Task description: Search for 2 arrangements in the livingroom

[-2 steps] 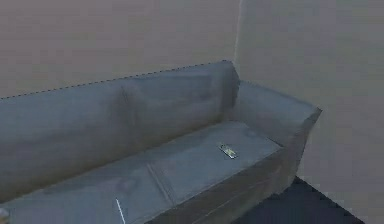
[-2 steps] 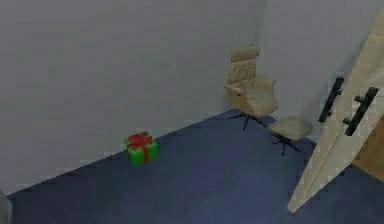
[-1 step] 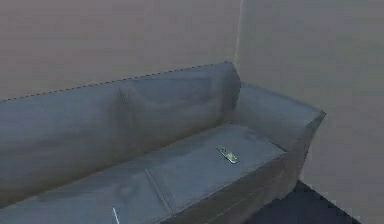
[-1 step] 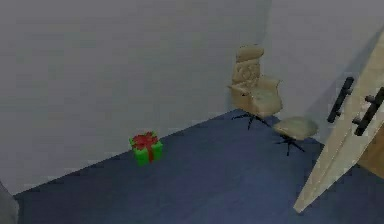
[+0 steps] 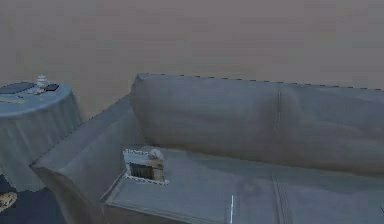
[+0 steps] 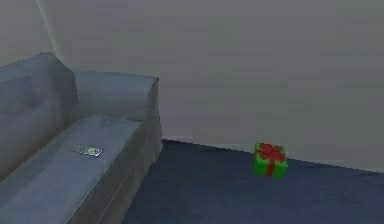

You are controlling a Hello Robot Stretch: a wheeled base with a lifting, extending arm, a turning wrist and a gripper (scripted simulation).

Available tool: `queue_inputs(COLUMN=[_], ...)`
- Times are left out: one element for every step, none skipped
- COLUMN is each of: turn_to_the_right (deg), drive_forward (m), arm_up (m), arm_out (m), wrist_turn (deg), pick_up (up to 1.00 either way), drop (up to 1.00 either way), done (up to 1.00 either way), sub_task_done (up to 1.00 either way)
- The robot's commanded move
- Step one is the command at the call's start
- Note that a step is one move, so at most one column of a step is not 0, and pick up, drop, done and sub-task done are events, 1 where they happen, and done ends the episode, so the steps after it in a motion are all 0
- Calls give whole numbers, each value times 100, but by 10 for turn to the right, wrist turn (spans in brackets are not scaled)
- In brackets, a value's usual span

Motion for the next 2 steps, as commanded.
queue_inputs(turn_to_the_right=[-150,0], drive_forward=[0,0], arm_up=[0,0], arm_out=[0,0], wrist_turn=[0,0], pick_up=[0,0], drop=[0,0], done=[0,0], sub_task_done=[0,100])
